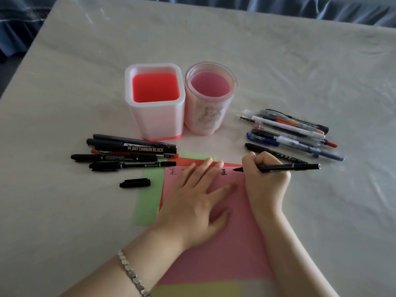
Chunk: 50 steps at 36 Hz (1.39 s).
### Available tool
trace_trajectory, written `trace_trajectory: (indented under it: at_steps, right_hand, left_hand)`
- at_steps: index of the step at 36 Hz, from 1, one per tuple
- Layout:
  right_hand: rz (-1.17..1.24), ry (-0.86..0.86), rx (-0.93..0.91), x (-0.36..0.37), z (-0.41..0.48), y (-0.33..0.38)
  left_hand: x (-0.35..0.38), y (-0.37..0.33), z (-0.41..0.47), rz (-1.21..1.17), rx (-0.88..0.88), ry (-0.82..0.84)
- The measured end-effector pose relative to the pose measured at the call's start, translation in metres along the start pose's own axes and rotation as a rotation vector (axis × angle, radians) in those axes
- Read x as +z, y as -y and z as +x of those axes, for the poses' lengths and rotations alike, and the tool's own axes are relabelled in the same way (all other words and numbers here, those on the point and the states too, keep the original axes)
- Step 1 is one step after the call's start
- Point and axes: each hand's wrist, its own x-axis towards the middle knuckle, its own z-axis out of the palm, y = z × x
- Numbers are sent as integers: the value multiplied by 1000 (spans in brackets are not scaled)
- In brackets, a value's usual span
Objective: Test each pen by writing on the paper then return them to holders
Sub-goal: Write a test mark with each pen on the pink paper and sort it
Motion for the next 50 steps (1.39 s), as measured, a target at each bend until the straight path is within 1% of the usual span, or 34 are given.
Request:
trace_trajectory:
  at_steps: [16,23,28,37,50]
  right_hand:
    - [-14,16,-16,1,1,-1]
    - [-56,-49,-29,1,1,-3]
    - [-19,-32,-8,-1,1,-3]
    - [-55,-4,-10,-1,1,-3]
    - [-58,-48,-2,0,2,-4]
  left_hand:
    - [-1,-1,1,3,-11,14]
    - [-1,-1,0,20,-7,21]
    - [-1,0,1,15,-7,18]
    - [-2,-1,1,13,-12,16]
    - [-2,-1,1,15,-13,17]
